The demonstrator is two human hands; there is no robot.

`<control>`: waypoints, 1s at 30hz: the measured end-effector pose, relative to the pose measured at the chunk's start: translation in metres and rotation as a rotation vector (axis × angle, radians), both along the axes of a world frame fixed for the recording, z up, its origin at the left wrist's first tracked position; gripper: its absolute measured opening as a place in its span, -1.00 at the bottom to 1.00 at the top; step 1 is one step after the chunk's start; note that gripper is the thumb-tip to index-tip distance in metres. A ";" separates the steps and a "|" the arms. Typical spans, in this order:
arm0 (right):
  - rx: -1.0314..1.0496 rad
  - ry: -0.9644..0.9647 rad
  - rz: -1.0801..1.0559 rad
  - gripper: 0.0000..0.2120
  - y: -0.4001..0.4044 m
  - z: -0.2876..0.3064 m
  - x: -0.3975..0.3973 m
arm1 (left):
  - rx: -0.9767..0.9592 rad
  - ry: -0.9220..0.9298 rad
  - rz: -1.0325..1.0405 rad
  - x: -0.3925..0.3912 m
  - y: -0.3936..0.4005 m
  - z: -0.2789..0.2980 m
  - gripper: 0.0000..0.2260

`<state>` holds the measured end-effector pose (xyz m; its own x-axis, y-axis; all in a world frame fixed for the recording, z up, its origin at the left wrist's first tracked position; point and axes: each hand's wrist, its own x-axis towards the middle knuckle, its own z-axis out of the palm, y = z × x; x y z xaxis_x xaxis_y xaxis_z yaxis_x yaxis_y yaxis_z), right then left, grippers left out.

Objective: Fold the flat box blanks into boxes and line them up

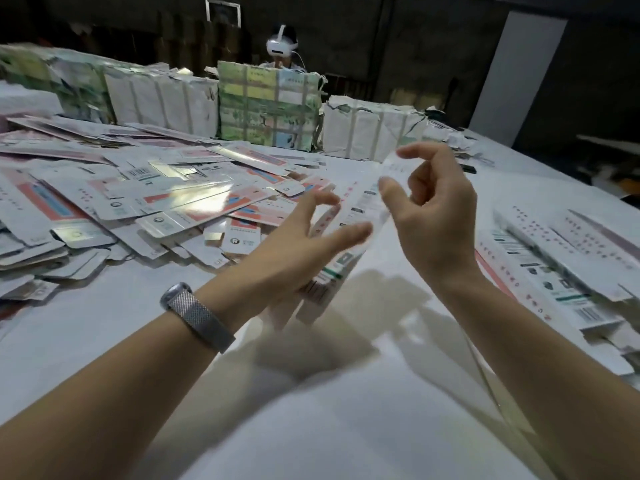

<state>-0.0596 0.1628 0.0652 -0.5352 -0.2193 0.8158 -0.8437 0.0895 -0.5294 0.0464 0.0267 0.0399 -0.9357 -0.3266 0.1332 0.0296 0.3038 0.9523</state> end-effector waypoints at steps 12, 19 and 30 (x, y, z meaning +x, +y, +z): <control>0.119 -0.200 0.183 -0.63 -0.005 -0.012 0.000 | 0.397 -0.022 -0.361 0.016 0.000 0.015 -0.51; 0.086 -0.275 0.191 -0.81 -0.002 0.002 0.012 | 0.467 -0.064 -0.492 0.013 -0.008 0.008 -0.51; 0.474 -0.521 0.257 -0.76 0.013 0.022 0.002 | 0.385 -0.001 -0.386 -0.021 -0.015 -0.024 -0.42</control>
<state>-0.0578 0.1763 0.0872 -0.7110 -0.6543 0.2578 -0.5195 0.2415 -0.8196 0.0253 0.0113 0.0159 -0.9973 0.0157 0.0711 0.0692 -0.0996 0.9926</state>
